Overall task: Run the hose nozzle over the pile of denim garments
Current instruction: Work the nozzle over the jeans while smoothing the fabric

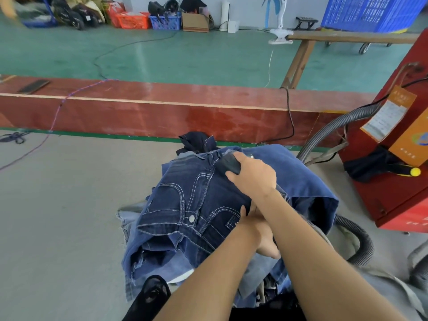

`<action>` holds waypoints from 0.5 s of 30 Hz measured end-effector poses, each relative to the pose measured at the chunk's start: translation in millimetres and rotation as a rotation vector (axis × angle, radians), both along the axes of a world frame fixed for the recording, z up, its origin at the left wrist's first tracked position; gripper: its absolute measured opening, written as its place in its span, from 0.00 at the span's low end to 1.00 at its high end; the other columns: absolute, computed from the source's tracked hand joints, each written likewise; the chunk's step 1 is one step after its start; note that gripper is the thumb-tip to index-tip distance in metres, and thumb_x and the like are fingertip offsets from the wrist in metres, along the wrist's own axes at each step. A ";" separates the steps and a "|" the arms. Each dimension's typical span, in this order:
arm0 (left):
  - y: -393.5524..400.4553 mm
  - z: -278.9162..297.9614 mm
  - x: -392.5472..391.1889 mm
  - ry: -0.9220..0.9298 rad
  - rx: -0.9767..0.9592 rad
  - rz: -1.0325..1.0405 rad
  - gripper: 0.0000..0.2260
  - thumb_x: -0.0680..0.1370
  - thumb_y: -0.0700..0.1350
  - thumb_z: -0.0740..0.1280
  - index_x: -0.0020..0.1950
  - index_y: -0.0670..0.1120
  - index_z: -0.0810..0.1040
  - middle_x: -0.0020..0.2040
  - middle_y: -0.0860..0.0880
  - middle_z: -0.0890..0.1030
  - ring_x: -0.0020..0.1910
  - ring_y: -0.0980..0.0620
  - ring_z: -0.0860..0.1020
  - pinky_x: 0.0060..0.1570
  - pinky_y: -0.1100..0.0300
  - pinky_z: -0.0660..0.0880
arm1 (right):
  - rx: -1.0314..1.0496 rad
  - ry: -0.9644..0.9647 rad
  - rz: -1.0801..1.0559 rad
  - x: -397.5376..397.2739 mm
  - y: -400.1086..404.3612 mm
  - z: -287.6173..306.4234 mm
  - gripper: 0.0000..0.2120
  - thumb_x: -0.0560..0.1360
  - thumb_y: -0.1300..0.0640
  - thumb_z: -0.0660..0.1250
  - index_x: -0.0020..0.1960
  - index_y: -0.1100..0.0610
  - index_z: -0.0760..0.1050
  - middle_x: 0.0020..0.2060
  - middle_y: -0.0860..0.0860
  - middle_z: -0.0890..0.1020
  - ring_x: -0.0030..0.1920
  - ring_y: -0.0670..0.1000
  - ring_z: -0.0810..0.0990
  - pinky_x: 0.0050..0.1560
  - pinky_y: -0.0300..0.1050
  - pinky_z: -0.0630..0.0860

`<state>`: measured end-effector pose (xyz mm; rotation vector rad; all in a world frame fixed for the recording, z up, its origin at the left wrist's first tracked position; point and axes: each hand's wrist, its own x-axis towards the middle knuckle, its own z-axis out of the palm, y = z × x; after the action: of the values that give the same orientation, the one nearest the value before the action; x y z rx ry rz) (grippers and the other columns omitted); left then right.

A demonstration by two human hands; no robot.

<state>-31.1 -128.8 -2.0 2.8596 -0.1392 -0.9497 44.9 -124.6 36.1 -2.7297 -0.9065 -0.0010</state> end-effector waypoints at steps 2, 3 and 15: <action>-2.4 -2.3 -1.4 -0.046 -0.102 0.095 0.26 0.78 0.51 0.64 0.72 0.42 0.62 0.75 0.38 0.55 0.73 0.34 0.48 0.70 0.34 0.46 | 0.158 0.044 0.005 1.9 1.9 14.3 0.25 0.77 0.44 0.63 0.73 0.46 0.63 0.56 0.51 0.81 0.55 0.57 0.79 0.41 0.46 0.71; -2.7 -3.2 -2.8 -0.081 -0.162 0.150 0.29 0.77 0.51 0.66 0.73 0.42 0.61 0.76 0.40 0.53 0.74 0.35 0.46 0.71 0.35 0.44 | 0.243 0.042 0.007 3.0 2.1 25.0 0.25 0.77 0.43 0.63 0.72 0.45 0.64 0.55 0.50 0.81 0.54 0.57 0.79 0.41 0.45 0.71; -2.0 10.6 -8.2 -0.073 -0.221 0.255 0.50 0.74 0.50 0.71 0.77 0.39 0.33 0.76 0.42 0.29 0.75 0.44 0.31 0.75 0.46 0.38 | -0.011 0.138 -0.057 4.5 -59.5 45.1 0.17 0.73 0.46 0.67 0.60 0.48 0.75 0.39 0.47 0.77 0.39 0.52 0.74 0.30 0.42 0.65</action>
<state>-39.2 -130.8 8.6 2.6292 0.1054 -0.7308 49.4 -184.1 81.2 -2.7253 -0.7919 0.1793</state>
